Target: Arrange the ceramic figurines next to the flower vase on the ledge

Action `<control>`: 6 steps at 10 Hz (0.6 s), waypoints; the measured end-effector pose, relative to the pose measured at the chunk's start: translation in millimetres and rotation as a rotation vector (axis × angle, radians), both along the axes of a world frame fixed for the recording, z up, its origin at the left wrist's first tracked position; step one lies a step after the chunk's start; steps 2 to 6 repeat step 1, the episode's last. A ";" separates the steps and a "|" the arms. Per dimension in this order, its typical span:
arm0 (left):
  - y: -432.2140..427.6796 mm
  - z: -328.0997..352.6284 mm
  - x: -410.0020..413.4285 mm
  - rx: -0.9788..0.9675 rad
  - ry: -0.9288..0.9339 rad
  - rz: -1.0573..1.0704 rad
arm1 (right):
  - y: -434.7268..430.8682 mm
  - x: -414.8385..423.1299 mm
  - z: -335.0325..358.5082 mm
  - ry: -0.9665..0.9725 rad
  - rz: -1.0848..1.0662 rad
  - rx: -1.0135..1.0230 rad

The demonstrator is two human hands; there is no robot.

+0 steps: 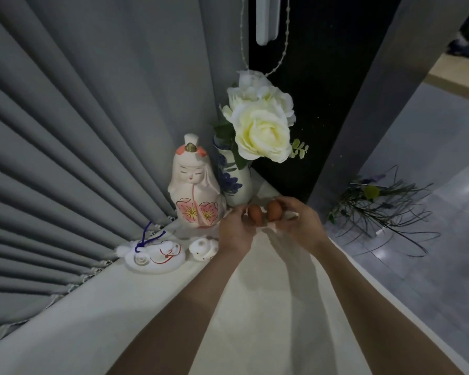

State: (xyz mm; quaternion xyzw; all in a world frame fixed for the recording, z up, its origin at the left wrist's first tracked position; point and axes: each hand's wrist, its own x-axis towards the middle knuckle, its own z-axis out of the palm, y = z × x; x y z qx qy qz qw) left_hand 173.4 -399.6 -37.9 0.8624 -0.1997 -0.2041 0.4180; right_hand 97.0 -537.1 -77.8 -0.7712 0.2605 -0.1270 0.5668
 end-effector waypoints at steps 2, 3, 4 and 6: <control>9.6 9.0 -11.4 -0.001 0.037 0.001 | 6.9 -9.5 5.1 0.044 0.007 -0.018; 9.6 9.0 -11.4 -0.001 0.037 0.001 | 6.9 -9.5 5.1 0.044 0.007 -0.018; 9.6 9.0 -11.4 -0.001 0.037 0.001 | 6.9 -9.5 5.1 0.044 0.007 -0.018; 9.6 9.0 -11.4 -0.001 0.037 0.001 | 6.9 -9.5 5.1 0.044 0.007 -0.018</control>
